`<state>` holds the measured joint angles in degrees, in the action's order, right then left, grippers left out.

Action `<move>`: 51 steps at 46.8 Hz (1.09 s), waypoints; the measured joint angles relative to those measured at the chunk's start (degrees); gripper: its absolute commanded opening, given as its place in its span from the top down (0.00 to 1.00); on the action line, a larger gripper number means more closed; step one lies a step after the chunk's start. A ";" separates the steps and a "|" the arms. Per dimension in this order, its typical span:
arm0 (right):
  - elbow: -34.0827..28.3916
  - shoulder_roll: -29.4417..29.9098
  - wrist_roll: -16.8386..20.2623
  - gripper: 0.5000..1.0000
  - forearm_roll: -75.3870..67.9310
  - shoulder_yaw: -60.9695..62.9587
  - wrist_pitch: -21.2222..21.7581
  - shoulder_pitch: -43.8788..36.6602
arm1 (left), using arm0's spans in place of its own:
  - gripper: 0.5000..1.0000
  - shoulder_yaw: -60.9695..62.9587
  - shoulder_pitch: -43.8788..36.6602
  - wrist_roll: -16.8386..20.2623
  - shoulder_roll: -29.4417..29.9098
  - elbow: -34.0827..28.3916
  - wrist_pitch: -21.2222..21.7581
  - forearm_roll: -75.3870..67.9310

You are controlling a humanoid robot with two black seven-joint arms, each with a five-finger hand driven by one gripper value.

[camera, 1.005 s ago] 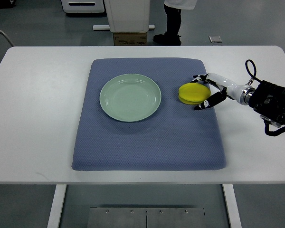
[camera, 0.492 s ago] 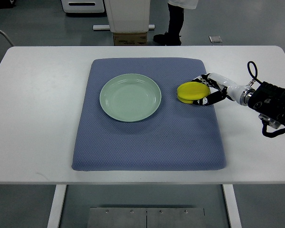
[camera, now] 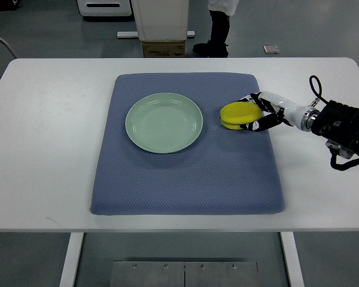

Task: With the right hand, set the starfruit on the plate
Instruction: 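Close the right hand fingers around the yellow starfruit, then lift the starfruit up and away from the mat with the right hand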

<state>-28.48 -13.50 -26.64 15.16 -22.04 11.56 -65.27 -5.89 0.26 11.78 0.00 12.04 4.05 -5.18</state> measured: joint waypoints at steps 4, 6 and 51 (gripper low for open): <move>-0.05 -0.16 -0.01 1.00 -1.41 1.74 1.51 -0.03 | 0.00 0.00 0.00 -0.01 0.00 0.00 0.00 0.00; 0.02 -0.30 0.14 1.00 -1.83 2.53 2.07 -0.15 | 0.00 0.00 0.00 -0.02 0.00 0.00 -0.01 0.00; -0.45 -2.49 3.05 1.00 -2.42 5.74 7.12 -8.87 | 0.00 0.00 0.00 0.01 0.00 0.00 -0.02 0.00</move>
<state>-28.93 -15.99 -23.59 12.74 -16.30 18.68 -74.14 -5.89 0.26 11.79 0.00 12.04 4.04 -5.19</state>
